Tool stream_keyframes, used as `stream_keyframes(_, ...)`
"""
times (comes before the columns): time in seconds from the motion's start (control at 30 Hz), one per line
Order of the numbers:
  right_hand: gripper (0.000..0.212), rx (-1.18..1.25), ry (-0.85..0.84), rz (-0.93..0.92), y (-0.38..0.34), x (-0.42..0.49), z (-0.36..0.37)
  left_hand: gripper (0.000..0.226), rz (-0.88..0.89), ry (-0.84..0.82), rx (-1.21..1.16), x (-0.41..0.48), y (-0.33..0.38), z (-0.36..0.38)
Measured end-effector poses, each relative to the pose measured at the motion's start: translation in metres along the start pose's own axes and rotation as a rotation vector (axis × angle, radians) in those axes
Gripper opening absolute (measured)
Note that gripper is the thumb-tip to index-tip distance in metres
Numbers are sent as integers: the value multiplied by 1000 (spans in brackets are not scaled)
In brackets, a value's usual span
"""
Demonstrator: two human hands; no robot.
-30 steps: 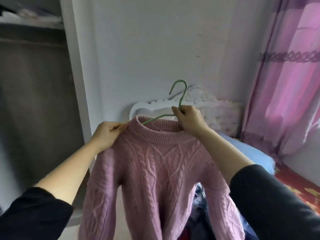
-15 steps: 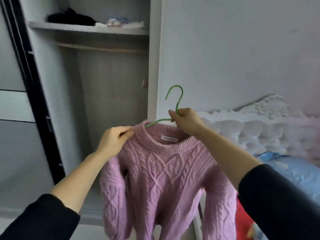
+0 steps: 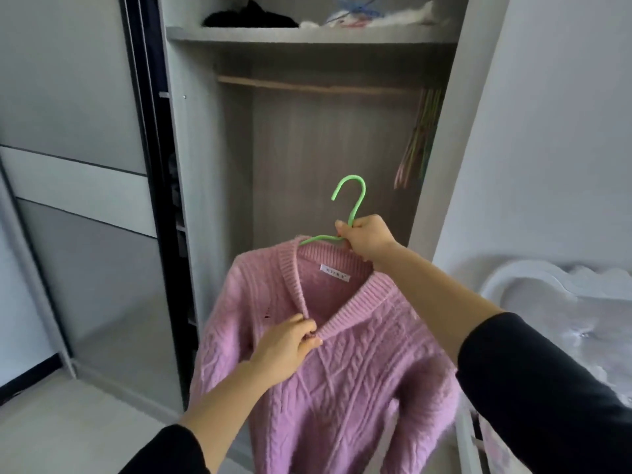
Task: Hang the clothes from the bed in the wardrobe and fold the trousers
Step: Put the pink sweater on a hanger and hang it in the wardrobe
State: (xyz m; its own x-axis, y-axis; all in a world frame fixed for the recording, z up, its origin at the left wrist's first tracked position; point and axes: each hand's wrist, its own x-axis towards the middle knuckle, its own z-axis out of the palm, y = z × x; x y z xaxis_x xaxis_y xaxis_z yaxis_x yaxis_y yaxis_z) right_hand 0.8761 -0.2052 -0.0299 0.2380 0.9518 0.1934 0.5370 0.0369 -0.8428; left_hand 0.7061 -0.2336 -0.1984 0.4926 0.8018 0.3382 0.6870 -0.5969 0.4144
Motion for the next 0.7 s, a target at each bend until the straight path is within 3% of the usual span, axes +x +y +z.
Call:
stream_keyframes(0.13,38,-121,-93,-25,-5,63,44,29,-86,50,-63,60,-61,-25)
stream_keyframes(0.23,35,-66,-112,-18,-14,109,74,33,-99,119,-59,109,-98,-48)
stream_keyframes(0.43,7,52,-179,-22,-42,213,134,45,-124,119,26,207,-189,-93)
stream_keyframes(0.7,17,-2,-114,-13,-106,349,171,51,-11,152,85,346,-292,-180)
